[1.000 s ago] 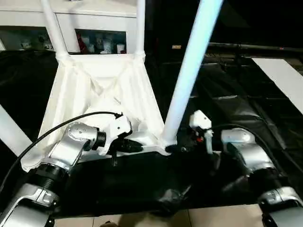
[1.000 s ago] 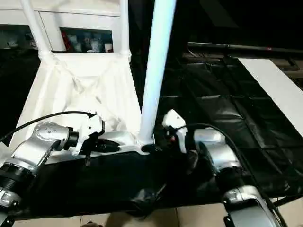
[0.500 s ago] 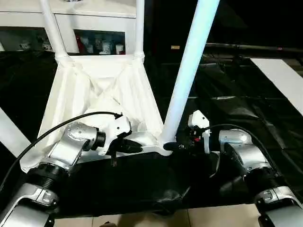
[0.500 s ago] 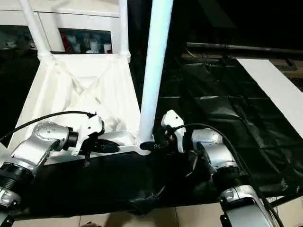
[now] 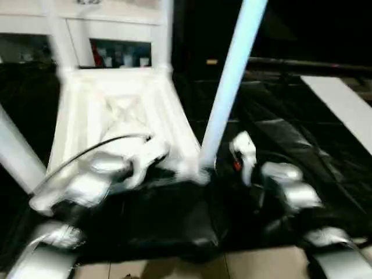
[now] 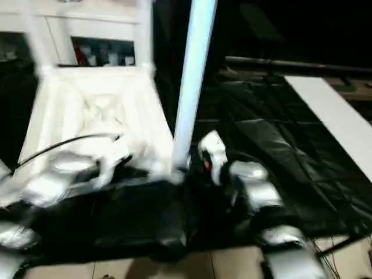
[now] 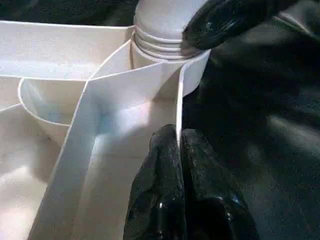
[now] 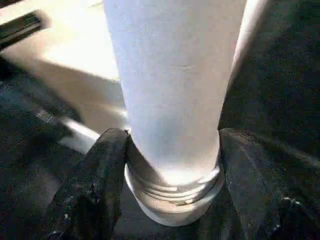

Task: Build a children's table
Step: Rotate leg to tighten

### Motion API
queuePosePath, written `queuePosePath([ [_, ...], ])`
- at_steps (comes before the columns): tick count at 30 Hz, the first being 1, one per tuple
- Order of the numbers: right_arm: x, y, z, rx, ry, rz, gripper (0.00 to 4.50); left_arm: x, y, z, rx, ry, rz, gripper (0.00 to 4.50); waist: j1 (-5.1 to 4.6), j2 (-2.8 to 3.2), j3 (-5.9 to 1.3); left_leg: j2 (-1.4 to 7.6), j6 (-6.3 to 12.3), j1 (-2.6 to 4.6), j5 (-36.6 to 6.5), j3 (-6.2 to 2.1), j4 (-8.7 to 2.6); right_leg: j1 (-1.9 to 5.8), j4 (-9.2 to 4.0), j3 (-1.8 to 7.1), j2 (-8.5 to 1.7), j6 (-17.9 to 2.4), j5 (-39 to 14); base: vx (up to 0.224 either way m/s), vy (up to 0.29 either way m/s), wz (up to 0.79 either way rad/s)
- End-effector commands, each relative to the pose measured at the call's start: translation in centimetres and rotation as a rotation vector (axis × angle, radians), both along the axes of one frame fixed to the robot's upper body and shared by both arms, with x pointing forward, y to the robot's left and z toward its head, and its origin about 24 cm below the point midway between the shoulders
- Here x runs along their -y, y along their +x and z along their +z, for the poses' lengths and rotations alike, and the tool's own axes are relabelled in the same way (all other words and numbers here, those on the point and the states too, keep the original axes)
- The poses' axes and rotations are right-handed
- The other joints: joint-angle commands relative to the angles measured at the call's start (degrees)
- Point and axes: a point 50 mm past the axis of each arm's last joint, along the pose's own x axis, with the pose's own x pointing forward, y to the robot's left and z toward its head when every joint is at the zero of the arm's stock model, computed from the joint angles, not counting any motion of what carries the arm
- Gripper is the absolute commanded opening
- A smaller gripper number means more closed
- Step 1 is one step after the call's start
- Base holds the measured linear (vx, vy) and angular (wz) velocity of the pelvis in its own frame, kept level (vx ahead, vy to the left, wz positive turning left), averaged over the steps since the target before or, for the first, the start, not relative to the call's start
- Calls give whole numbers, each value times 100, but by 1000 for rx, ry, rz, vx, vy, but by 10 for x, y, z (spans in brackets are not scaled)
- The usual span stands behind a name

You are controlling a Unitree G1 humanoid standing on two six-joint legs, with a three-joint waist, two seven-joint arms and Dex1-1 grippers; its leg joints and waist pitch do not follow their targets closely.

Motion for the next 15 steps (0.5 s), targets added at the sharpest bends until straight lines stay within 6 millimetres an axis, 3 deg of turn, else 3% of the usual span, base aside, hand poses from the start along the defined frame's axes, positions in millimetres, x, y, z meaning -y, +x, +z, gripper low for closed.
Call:
queuePosePath([
  [1, -13, -1, -19, -87, -52, -135, 254, 1, 8, -17, -25, 40, 210, 0, -47, 122, -197, 128, -288, 128, -2499, -152, -410, 42, -603, 152, -352, -523, -3272, 0, 0, 0],
  [4, -26, 7, -19, -119, -30, -325, 254, 12, 16, -16, 2, 42, 307, 0, -131, 96, -218, 88, -368, 142, -2666, -192, -388, 38, -631, 88, -342, -417, -3564, 0, 0, 0],
  [5, -30, 9, -18, -125, -18, -357, 254, 14, 17, -16, 6, 43, 319, 0, -121, 187, -224, 91, -361, 158, -2662, -197, -393, 37, -638, 93, -348, -421, -3500, 0, 0, 0],
  [6, -33, 10, -17, -127, -13, -372, 254, 16, 17, -16, 8, 47, 323, 0, -158, 162, -208, 95, -305, 153, -2751, -184, -393, 5, -671, 84, -327, -434, -3397, 0, 0, 0],
  [7, -38, 11, -16, -129, -10, -391, 254, 18, 18, -18, 13, 58, 327, 0, -166, 166, -215, 89, -270, 138, -2755, -184, -404, 20, -665, 81, -317, -452, -3270, 0, 0, 0],
  [9, -51, 11, -11, -95, -30, -325, 254, 21, 17, -19, 16, 77, 307, 0, -172, 183, -235, 101, -230, 96, -2618, -185, -427, 67, -624, 96, -319, -524, -2956, 0, 0, 0],
  [13, -57, 11, -6, -65, -6, -249, 254, 20, 16, -21, 19, 95, 286, 0, -161, 178, -230, 110, -167, 95, -2552, -142, -429, 59, -583, 128, -306, -706, -2534, 0, 0, 0],
  [14, -56, 11, -1, -44, 38, -204, 289, 17, 15, -22, 13, 105, 268, 0, -158, 137, -227, 109, -137, 94, -2542, -135, -424, 58, -590, 127, -313, -705, -2591, 0, 0, 0],
  [15, -56, 11, -1, -42, 40, -201, 310, 17, 15, -22, 13, 106, 266, 0, -147, 148, -232, 107, -118, 98, -2525, -134, -421, 64, -592, 128, -318, -699, -2609, 0, 0, 0],
])
